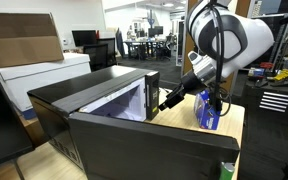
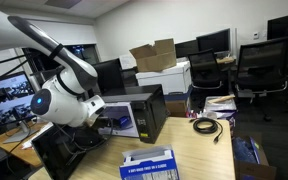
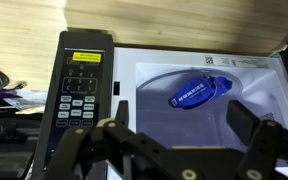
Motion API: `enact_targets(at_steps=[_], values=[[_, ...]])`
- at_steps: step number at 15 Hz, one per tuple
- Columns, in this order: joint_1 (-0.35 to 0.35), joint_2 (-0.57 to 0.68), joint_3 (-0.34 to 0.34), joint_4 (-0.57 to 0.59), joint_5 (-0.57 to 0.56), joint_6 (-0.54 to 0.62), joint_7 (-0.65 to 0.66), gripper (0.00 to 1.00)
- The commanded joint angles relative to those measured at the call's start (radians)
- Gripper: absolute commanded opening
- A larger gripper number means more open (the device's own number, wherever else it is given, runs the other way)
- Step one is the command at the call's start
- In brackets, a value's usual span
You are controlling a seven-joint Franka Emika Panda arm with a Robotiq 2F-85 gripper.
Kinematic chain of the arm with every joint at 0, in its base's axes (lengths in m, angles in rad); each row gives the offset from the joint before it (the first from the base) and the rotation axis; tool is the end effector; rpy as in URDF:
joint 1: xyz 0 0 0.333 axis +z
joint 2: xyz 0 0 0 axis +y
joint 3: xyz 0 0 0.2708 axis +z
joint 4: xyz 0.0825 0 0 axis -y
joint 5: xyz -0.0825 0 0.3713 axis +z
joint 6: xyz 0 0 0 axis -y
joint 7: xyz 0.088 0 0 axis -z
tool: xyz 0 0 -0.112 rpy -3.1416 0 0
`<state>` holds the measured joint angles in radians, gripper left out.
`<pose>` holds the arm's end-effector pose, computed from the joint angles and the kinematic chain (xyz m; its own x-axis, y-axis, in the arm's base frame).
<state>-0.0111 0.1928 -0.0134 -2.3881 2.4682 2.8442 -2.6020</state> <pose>0.4359 -0.0430 0.1786 0.6832 0.0952 0.7240 0.1842 -0.9819 -0.0447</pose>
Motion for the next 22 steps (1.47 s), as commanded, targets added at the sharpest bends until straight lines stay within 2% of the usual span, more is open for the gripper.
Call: enact_targets(at_steps=[1,10,11,12,14,22], values=[[0.067,0.0,-0.066,-0.029,0.077,-0.064,0.0,1.0],[0.249,0.091,-0.239,-0.035,0.133,-0.282,0.0,1.0],[0.255,0.096,-0.238,-0.037,0.123,-0.275,0.0,1.0],[0.223,0.092,-0.213,-0.024,0.112,-0.256,0.0,1.0],[0.242,0.103,-0.22,-0.024,0.112,-0.256,0.0,1.0],[0.243,0.103,-0.224,-0.024,0.112,-0.256,0.0,1.0]])
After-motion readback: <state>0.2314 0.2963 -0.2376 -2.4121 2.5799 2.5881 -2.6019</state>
